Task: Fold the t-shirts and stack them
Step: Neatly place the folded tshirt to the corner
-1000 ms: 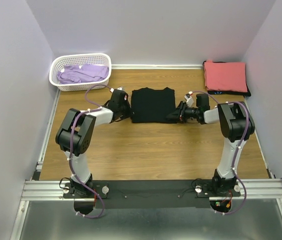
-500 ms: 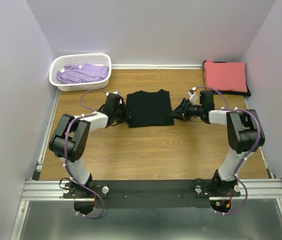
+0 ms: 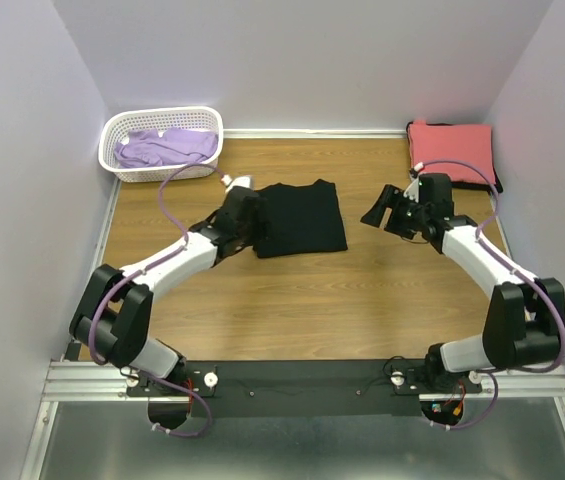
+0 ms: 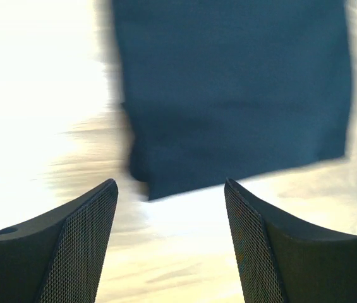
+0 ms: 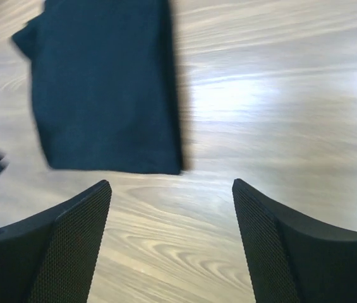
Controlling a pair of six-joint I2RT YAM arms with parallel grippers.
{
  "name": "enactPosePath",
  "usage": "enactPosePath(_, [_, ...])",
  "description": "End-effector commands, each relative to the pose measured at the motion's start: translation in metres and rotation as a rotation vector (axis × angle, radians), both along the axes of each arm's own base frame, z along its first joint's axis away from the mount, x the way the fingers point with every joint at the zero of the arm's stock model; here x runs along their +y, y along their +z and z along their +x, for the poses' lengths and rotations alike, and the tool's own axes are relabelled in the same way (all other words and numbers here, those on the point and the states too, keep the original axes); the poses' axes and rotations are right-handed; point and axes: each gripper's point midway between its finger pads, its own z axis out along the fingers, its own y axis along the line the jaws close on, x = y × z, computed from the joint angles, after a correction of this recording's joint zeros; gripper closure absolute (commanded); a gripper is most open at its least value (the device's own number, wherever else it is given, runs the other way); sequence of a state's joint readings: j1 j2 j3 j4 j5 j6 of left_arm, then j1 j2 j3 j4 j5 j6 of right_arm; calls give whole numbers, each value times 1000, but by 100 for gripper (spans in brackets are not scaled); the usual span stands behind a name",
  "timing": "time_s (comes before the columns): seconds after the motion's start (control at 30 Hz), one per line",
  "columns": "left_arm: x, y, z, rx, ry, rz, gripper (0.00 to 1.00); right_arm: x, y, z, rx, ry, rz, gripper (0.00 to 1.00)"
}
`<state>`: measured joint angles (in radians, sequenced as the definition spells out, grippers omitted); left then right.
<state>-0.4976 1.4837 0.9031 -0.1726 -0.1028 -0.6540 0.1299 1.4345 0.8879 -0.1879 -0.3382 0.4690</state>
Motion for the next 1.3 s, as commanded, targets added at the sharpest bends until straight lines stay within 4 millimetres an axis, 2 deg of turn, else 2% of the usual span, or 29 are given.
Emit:
enactPosePath(0.0, [-36, 26, -14, -133, -122, 198, 23, -45, -8, -19, 43, -149, -198, 13])
enactPosePath(0.07, [-57, 32, -12, -178, -172, 262, 24, -51, -8, -27, 41, -181, -209, 11])
enactPosePath(0.1, [-70, 32, -15, -186, -213, 274, 24, -53, -12, -30, 57, -195, -217, 9])
enactPosePath(0.13, [-91, 43, -17, -222, -247, 278, 25, -55, -10, -33, 52, -209, -215, 8])
enactPosePath(0.17, [-101, 43, -16, -228, -264, 289, 25, -57, -10, -36, 53, -219, -222, 8])
enactPosePath(0.2, [-113, 29, -16, -212, -291, 318, 26, -60, -12, -38, 55, -233, -233, 6])
enactPosePath(0.3, [-153, 21, -15, -237, -375, 370, 26, -64, -16, -48, 74, -242, -243, 3])
enactPosePath(0.33, [-166, 33, -7, -276, -379, 383, 27, -64, -18, -53, 89, -245, -243, 2])
enactPosePath(0.37, [-173, 13, -6, -255, -400, 425, 27, -65, -19, -56, 96, -246, -242, 1])
enactPosePath(0.43, [-184, 4, -5, -250, -432, 477, 28, -70, -21, -60, 99, -267, -258, 0])
enactPosePath(0.47, [-196, -1, -2, -251, -448, 485, 28, -70, -21, -63, 99, -267, -259, 0])
enactPosePath(0.53, [-207, -1, 1, -264, -481, 498, 28, -71, -23, -67, 104, -267, -262, 0])
enactPosePath(0.57, [-211, -10, -1, -257, -503, 513, 28, -70, -23, -67, 104, -263, -262, 0])
enactPosePath(0.67, [-219, -13, 1, -267, -520, 530, 29, -69, -28, -69, 119, -257, -260, 0])
enactPosePath(0.7, [-218, -22, 2, -252, -522, 547, 29, -68, -30, -70, 130, -253, -255, 0])
enactPosePath(0.77, [-221, -26, 3, -247, -528, 549, 30, -68, -32, -70, 136, -253, -258, 0])
enactPosePath(0.9, [-222, -48, 4, -212, -547, 590, 36, -68, -36, -70, 145, -248, -263, 0])
enactPosePath(1.03, [-224, -55, 2, -187, -572, 604, 40, -69, -39, -73, 150, -247, -266, 0])
enactPosePath(1.17, [-222, -54, -1, -181, -589, 606, 40, -69, -40, -72, 150, -246, -267, 0])
enactPosePath(1.27, [-221, -60, -3, -167, -610, 620, 40, -68, -42, -70, 149, -247, -264, 0])
